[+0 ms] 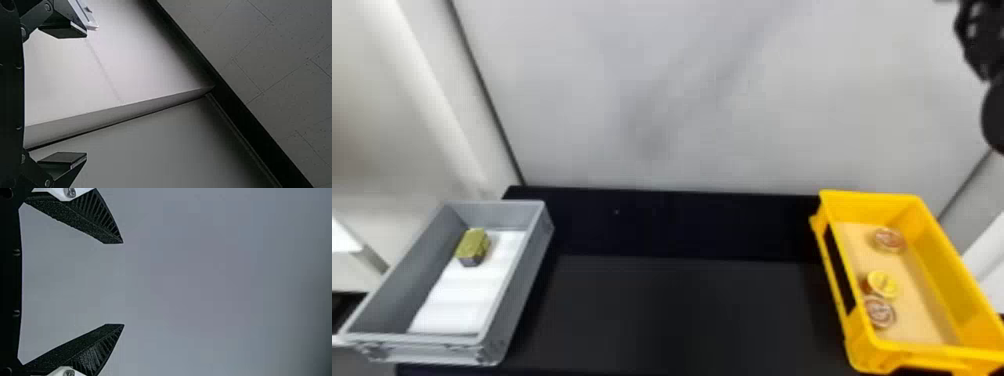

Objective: Pick up the round yellow can and place it in the yellow rectangular box

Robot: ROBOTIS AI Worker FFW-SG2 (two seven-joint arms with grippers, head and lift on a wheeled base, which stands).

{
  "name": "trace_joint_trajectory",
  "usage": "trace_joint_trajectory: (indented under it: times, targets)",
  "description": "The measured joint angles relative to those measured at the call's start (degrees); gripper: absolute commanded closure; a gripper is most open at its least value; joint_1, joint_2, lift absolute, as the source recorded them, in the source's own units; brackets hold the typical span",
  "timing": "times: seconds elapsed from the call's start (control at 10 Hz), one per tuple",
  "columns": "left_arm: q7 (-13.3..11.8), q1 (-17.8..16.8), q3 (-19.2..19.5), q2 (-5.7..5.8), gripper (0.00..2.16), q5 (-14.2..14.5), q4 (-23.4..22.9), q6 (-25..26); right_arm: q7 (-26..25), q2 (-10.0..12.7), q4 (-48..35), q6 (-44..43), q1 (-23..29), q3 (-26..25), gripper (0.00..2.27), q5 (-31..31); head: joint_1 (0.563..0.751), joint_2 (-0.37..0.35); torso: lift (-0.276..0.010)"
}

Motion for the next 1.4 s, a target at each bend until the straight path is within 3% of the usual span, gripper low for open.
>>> trace_joint_trajectory:
  times: [0.2, 0.4, 1.0, 1.4]
  targets:
    - [0.0, 0.6, 0.7, -0.02, 0.17, -0.1, 0.0, -0.4, -1.6, 1.4, -2.7, -9.7, -4.1, 4.0, 0.00, 7.6, 0.694, 0.054, -0.003]
    - [0.0, 1.1, 1.5, -0.06, 0.17, -0.1, 0.0, -0.8, -3.2, -0.2, -2.9, -13.1, -8.1, 7.2, 0.00, 9.0, 0.694, 0.054, -0.003]
    - [0.1, 1.6, 2.6, 0.72, 0.17, 0.0, 0.0, -1.1, -5.3, -4.4, -3.8, -13.5, -16.8, 10.9, 0.00, 11.3, 0.694, 0.054, -0.003]
    - [0.0, 1.5, 2.5, 1.02, 0.17, 0.0, -0.2, -1.0, -5.3, -5.2, -3.8, -13.6, -18.6, 11.9, 0.00, 12.0, 0.694, 0.054, -0.003]
